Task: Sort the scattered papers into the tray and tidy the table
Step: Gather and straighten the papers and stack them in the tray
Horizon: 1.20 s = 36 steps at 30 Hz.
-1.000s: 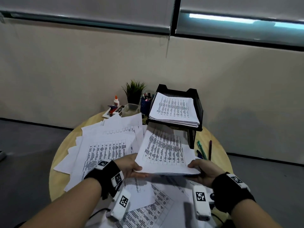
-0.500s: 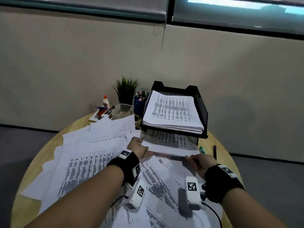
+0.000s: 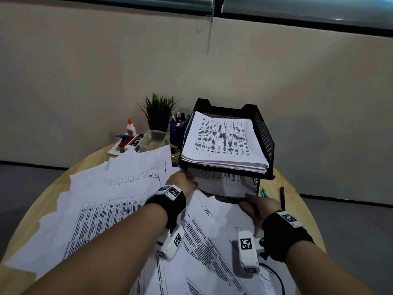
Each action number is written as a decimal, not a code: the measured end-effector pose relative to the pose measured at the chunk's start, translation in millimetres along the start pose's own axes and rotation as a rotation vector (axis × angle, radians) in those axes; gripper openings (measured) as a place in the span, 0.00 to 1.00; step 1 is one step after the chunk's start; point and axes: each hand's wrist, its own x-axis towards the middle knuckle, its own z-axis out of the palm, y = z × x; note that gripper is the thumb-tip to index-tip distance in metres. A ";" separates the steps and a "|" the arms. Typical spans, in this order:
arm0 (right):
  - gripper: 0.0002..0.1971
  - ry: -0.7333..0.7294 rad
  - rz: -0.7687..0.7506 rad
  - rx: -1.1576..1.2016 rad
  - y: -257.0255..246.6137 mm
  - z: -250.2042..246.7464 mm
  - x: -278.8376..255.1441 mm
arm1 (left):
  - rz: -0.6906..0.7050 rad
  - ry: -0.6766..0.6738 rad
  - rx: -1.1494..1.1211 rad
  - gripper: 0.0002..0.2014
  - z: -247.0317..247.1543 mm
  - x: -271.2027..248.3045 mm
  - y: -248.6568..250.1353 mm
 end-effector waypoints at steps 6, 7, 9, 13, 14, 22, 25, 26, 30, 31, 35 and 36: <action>0.11 -0.116 -0.033 -0.195 -5.6 -4.9 -60.3 | 0.019 -0.096 0.144 0.31 -10.8 -47.6 -16.2; 0.09 -0.141 -0.033 -0.273 -4.5 -6.5 -74.0 | 0.006 -0.111 0.206 0.34 -13.8 -56.8 -19.2; 0.05 -0.215 -0.010 -0.396 3.5 -13.0 -100.2 | -0.006 -0.136 0.302 0.37 -19.3 -78.2 -27.0; 0.01 -0.330 0.047 -0.618 28.3 -28.9 -140.1 | -0.006 -0.203 0.409 0.39 -34.2 -124.5 -39.7; 0.02 -0.347 0.056 -0.643 33.9 -32.1 -147.6 | -0.005 -0.218 0.431 0.39 -37.4 -135.8 -41.5; 0.07 -0.383 0.090 -0.522 79.8 -51.6 -204.1 | -0.076 -0.499 0.524 0.61 -43.4 -221.1 -73.9; 0.12 -0.424 0.109 -0.382 92.5 -49.0 -220.3 | -0.082 -0.503 0.595 0.63 -37.2 -240.1 -75.1; 0.13 -0.440 0.112 -0.356 95.2 -47.3 -225.4 | -0.079 -0.488 0.606 0.62 -34.5 -246.3 -73.8; 0.15 -0.455 0.114 -0.260 107.2 -41.7 -232.3 | 0.000 -0.440 0.627 0.54 -19.9 -267.8 -71.2; 0.16 -0.450 0.114 -0.248 109.6 -40.8 -231.6 | 0.024 -0.444 0.640 0.52 -17.7 -272.0 -70.2; 0.18 -0.428 0.159 -0.182 115.0 -41.1 -223.1 | 0.070 -0.470 0.664 0.48 -12.8 -280.2 -67.7; 0.19 -0.426 0.171 -0.162 115.4 -41.7 -221.4 | 0.078 -0.473 0.648 0.48 -12.8 -280.9 -67.4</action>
